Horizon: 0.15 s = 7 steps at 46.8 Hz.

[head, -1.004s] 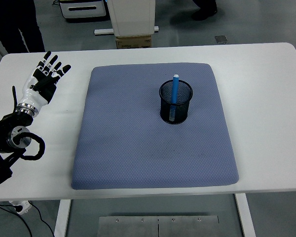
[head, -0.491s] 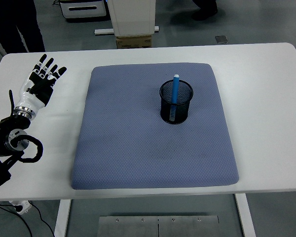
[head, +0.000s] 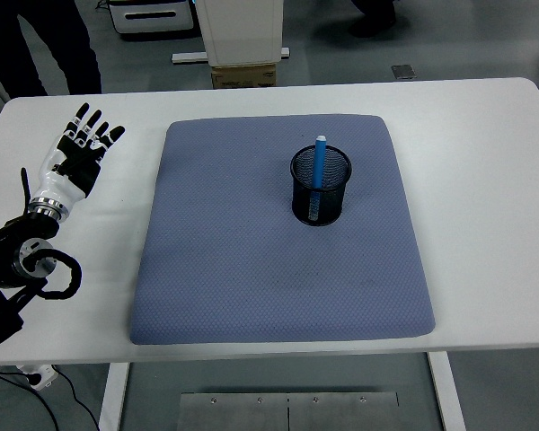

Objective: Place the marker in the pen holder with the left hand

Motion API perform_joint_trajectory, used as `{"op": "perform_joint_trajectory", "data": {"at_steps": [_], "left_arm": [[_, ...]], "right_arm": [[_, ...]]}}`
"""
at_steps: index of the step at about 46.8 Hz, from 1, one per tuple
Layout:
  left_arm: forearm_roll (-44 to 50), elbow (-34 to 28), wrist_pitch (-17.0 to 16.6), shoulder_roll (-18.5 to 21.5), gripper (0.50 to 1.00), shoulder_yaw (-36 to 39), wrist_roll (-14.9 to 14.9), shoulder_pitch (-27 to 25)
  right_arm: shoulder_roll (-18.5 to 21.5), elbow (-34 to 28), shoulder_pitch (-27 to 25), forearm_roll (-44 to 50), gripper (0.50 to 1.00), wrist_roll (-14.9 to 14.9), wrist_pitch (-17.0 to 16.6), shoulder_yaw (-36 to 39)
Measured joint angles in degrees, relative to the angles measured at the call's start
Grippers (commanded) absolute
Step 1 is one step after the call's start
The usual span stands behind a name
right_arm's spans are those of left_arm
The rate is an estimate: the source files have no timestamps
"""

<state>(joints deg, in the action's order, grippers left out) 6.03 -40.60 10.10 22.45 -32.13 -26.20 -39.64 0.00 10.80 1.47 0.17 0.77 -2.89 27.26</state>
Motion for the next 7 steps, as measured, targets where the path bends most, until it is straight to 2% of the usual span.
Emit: {"op": "perform_joint_trajectory", "data": {"at_steps": [7], "left_arm": [[0.0,0.0,0.0,0.0,1.0,0.0,0.0,0.0]], "right_arm": [[0.0,0.0,0.0,0.1,1.0,0.4,0.0,0.0]]}}
